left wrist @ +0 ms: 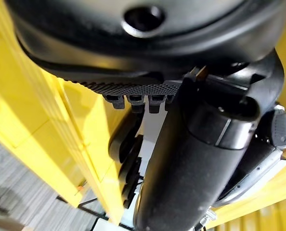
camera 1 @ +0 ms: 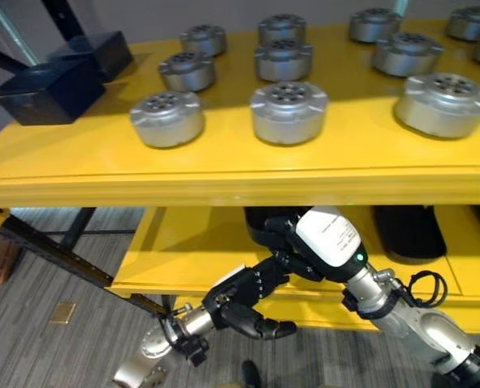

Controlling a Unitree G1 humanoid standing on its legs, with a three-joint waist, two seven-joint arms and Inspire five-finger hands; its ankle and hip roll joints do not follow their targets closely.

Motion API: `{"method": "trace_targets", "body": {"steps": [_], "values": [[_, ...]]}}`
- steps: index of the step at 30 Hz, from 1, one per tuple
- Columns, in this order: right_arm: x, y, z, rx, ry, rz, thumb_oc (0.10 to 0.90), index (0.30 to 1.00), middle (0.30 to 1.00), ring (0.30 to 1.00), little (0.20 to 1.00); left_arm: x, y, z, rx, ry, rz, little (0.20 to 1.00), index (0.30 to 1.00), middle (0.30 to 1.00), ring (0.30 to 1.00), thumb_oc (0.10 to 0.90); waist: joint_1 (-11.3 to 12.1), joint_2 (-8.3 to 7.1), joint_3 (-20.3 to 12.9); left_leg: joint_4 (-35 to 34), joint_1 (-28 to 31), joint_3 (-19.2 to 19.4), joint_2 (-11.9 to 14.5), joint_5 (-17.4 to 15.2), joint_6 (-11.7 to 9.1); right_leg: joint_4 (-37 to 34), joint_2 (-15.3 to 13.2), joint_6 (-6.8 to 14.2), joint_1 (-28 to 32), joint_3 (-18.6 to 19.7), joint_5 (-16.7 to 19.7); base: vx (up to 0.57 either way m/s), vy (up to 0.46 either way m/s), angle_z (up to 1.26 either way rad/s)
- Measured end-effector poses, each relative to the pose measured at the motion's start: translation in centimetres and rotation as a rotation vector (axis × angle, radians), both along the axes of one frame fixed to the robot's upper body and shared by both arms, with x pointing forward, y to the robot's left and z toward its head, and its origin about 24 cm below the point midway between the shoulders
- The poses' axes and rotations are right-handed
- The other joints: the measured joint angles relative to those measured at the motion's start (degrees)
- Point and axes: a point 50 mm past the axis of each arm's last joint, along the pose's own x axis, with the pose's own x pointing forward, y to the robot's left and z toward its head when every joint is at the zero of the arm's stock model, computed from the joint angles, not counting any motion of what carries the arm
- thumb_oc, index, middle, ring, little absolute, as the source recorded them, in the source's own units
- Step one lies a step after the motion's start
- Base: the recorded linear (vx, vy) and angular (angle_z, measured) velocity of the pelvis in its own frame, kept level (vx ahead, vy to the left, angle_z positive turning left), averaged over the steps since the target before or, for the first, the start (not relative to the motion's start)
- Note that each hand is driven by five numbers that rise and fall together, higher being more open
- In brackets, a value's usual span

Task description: Move parts from the plastic box to the shelf.

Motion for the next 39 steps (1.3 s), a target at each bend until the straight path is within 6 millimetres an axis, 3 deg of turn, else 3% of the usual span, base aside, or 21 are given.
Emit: {"method": "trace_targets", "body": {"steps": [1,2,3,4,5,7,8,9,10,11,12,13,14,20,26,34,39], "values": [[0.0,0.2,0.0,0.024,0.007,0.001,0.400,0.300,0.300,0.300,0.300,0.0,0.5,-0.4,0.027,0.017,0.015,1.000,1.000,1.000,1.000,0.900,-0.28,-2.31,0.96,4.73,-0.12,-0.73,3.03,-4.35,0.03,-0.37,-1.44,1.55,0.97,1.25,1.33,-0.01,0.348,-0.43],[0.2,-0.1,0.0,0.015,0.005,0.004,0.400,0.300,0.300,0.300,0.300,0.3,0.8,-0.8,0.048,0.027,0.015,1.000,1.000,1.000,1.000,0.900,-1.27,-1.95,0.80,7.62,-0.30,-3.42,5.92,-6.37,-3.59,-1.07,-1.27,1.99,1.80,1.22,1.73,-0.01,0.426,-0.36],[0.3,-0.4,0.1,-0.008,0.001,-0.001,0.400,0.300,0.300,0.300,0.300,0.4,0.9,-1.1,0.063,0.036,0.028,1.000,1.000,1.000,1.000,0.900,-1.86,-1.60,0.76,6.37,1.07,-3.64,8.99,-6.12,-3.70,-0.67,-1.39,2.13,1.71,1.98,1.65,-0.01,0.315,-0.15],[0.4,-0.8,0.2,-0.016,0.008,-0.014,0.400,0.300,0.300,0.300,0.300,0.5,1.0,-1.3,0.065,0.042,0.040,1.000,1.000,1.000,1.000,0.900,-2.81,-0.83,0.70,3.02,2.99,-4.52,10.85,-2.73,-4.46,-0.39,-1.41,2.63,1.66,2.73,1.86,0.00,0.308,-0.33],[0.6,-1.3,0.1,-0.024,0.018,-0.030,0.400,0.300,0.300,0.300,0.300,0.5,1.1,-1.2,0.067,0.038,0.036,1.000,1.000,1.000,1.000,0.900,-2.89,-0.10,0.82,0.10,4.79,-4.65,10.09,-3.07,-6.91,-0.34,-2.27,3.48,1.29,3.34,2.39,0.00,0.283,-0.19],[1.0,-1.9,-0.4,-0.016,0.056,-0.080,0.400,0.300,0.300,0.300,0.300,1.4,1.2,-0.5,0.102,-0.006,0.027,1.000,1.000,1.000,1.000,0.900,-3.91,-0.43,0.94,-2.74,6.04,-3.14,6.42,-3.02,-7.02,-0.77,-5.99,5.29,1.43,2.49,4.09,0.01,0.172,0.15],[1.1,-2.0,-0.6,-0.017,0.063,-0.095,0.400,0.300,0.300,0.300,0.300,1.6,1.2,-0.2,0.101,-0.021,0.033,1.000,1.000,1.000,1.000,0.900,-3.77,-0.19,1.12,-3.71,6.67,-3.44,5.22,-2.48,-6.29,0.78,-7.36,5.16,0.64,2.64,4.44,0.02,0.235,0.18],[1.2,-2.1,-0.7,-0.020,0.070,-0.107,0.400,0.300,0.300,0.300,0.300,1.8,1.2,0.0,0.096,-0.029,0.047,1.000,1.000,1.000,1.000,0.900,-3.01,1.10,1.77,-4.42,7.45,-3.34,4.94,-2.34,-5.73,1.60,-7.04,5.44,-0.67,2.79,2.10,0.03,0.258,0.02],[1.3,-2.4,-1.0,-0.014,0.086,-0.120,0.400,0.300,0.300,0.300,0.300,1.9,1.4,0.1,0.094,-0.034,0.056,1.000,1.000,1.000,1.000,0.900,-2.48,1.99,2.08,-4.72,7.63,-3.34,4.82,-2.36,-4.94,-2.50,-5.29,5.66,0.26,2.44,2.29,0.02,0.109,0.07],[1.2,-2.5,-1.2,-0.002,0.101,-0.128,0.400,0.300,0.300,0.300,0.300,1.8,1.7,0.5,0.099,-0.046,0.058,1.000,1.000,1.000,1.000,0.900,-2.13,1.61,2.08,-5.33,7.82,-3.46,3.77,-2.29,-4.57,-5.98,-4.54,5.43,0.98,1.87,4.13,0.02,0.143,0.49],[1.1,-2.7,-1.5,-0.004,0.116,-0.145,0.400,0.300,0.300,0.300,0.300,1.7,1.9,0.6,0.091,-0.049,0.076,1.000,1.000,1.000,1.000,0.900,-2.51,1.51,2.17,-6.97,8.81,-4.67,1.87,-1.71,-3.93,-7.68,-5.37,7.22,2.43,2.64,7.76,0.01,0.134,0.37],[1.1,-2.6,-1.5,0.001,0.118,-0.144,0.400,0.300,0.300,0.300,0.300,1.6,2.1,0.6,0.091,-0.048,0.083,1.000,1.000,1.000,1.000,0.900,-1.63,1.52,2.19,-7.29,9.02,-4.22,1.64,-1.77,-3.83,-8.07,-5.49,7.29,2.52,2.67,8.20,0.02,0.150,0.27],[1.1,-2.3,-1.5,0.017,0.120,-0.138,0.400,0.300,0.300,0.300,0.300,1.2,2.3,0.6,0.096,-0.043,0.087,1.000,1.000,1.000,1.000,0.900,-0.98,1.33,2.14,-8.21,9.26,-4.19,1.49,-1.45,-3.90,-10.51,-5.56,8.10,3.70,2.31,9.42,0.00,0.036,-0.06],[1.7,-2.7,-1.7,0.009,0.135,-0.206,0.400,0.300,0.300,0.300,0.300,0.0,2.6,-0.2,0.098,0.002,0.091,1.000,1.000,1.000,1.000,0.900,0.06,0.25,2.11,-8.22,8.94,-4.97,1.72,-1.10,-4.19,-15.81,-5.00,7.86,6.54,0.29,12.14,-0.01,-0.012,0.06],[3.6,-5.2,-3.6,-0.020,0.225,-0.394,0.400,0.300,0.300,0.300,0.300,0.1,2.5,-0.1,0.096,-0.002,0.082,1.000,1.000,1.000,1.000,0.900,0.38,-1.75,1.88,-8.24,8.85,-5.00,3.50,-0.46,-5.16,-16.21,-3.28,7.34,6.61,-0.10,12.67,-0.02,-0.056,-0.01],[4.1,-7.5,-6.0,-0.072,0.313,-0.522,0.400,0.300,0.300,0.300,0.300,0.1,2.5,0.0,0.087,-0.003,0.076,1.000,1.000,1.000,1.000,0.900,-0.30,-1.90,1.79,-8.27,9.09,-4.27,4.70,-0.09,-5.65,-16.22,-2.15,6.52,6.31,0.78,13.32,0.00,-0.022,-0.05],[3.9,-7.8,-7.1,-0.085,0.362,-0.533,0.400,0.300,0.300,0.300,0.300,0.6,3.2,0.4,0.069,-0.028,0.148,1.000,1.000,1.000,1.000,0.900,-0.39,-2.10,1.67,-8.26,9.14,-4.31,5.13,0.11,-5.90,-16.22,-1.69,6.32,6.33,0.82,13.46,0.00,-0.006,0.00]]}}
